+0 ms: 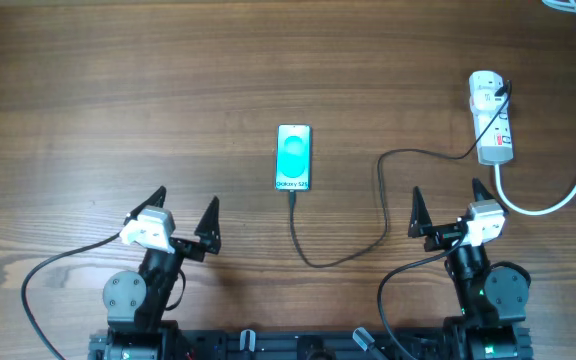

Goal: Plug charger to phone and switch on socket

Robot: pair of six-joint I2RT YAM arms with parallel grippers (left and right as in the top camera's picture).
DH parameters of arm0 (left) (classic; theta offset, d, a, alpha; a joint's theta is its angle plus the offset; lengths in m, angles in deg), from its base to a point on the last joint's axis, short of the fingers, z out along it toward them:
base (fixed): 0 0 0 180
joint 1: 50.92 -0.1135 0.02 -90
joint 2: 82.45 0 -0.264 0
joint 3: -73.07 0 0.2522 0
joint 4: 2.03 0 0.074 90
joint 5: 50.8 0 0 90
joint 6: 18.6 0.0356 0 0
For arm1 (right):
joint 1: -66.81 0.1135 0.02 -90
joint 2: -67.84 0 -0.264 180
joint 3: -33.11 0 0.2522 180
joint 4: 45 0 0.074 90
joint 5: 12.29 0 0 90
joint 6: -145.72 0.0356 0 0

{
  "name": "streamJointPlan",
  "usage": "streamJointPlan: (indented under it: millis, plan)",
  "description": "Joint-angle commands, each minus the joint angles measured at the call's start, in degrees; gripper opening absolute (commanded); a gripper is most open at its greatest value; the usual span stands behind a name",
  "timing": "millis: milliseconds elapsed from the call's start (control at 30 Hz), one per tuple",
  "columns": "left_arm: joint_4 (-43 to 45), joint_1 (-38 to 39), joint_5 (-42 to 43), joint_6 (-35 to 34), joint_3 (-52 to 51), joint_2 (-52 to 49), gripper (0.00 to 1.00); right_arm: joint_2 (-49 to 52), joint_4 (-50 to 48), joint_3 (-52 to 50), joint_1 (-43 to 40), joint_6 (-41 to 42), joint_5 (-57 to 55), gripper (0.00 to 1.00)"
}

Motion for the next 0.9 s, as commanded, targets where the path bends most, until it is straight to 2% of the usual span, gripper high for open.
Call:
streamJointPlan:
  millis: [0,400,867]
  plan:
    - [-0.3,-0.5,-3.4,0.8,-0.5,0.7,1.00,-0.5,-0.2,-0.1,-0.2,0.4,0.0,1.00]
    - [-0.4,-3.2,-3.6,8.0,-0.5,0.7,1.00,-0.5,-0.2,-0.1,-0.2,0.5,0.0,1.00]
    - [-0.7,-2.5,-6.2,8.0,-0.5,0.7,1.00,-0.5,-0.2,-0.1,-0.2,0.5,0.0,1.00]
